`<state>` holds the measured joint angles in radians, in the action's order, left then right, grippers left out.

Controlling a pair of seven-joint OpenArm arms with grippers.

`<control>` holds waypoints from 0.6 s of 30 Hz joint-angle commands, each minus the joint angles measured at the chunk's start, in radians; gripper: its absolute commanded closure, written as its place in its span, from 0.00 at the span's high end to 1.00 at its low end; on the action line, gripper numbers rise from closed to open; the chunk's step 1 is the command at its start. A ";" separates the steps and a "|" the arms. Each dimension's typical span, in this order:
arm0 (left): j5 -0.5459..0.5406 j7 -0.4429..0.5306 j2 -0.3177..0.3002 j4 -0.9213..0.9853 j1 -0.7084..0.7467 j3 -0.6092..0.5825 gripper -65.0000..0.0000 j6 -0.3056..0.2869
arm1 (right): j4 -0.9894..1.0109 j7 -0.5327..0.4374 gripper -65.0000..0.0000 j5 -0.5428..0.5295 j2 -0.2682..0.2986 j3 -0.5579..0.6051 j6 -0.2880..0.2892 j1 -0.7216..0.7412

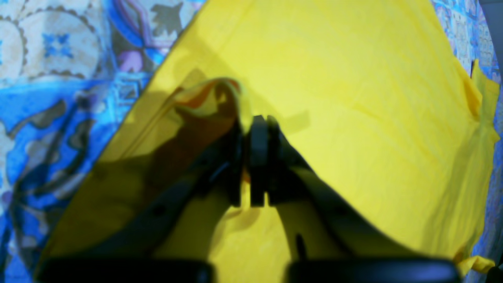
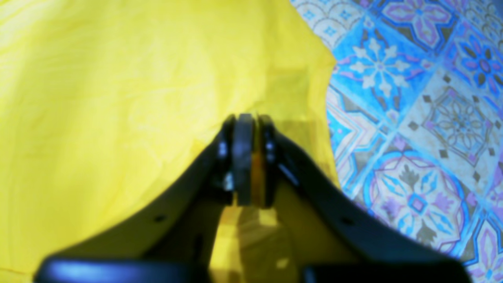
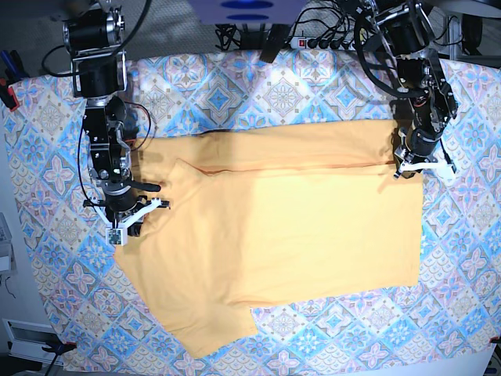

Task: Fold the T-shirt properly

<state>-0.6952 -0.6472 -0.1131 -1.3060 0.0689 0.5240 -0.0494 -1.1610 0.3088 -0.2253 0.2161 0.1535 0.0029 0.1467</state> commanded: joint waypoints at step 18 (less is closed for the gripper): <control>-0.139 -0.110 0.002 -0.205 0.156 0.005 0.40 0.102 | -0.288 -0.017 0.24 0.002 0.035 -0.070 -0.004 -0.266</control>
<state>-0.8196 -0.7673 -0.0994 -1.4891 0.2329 0.5251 0.0635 -1.4261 0.3172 -0.2214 0.2413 0.0891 -0.0029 -0.1272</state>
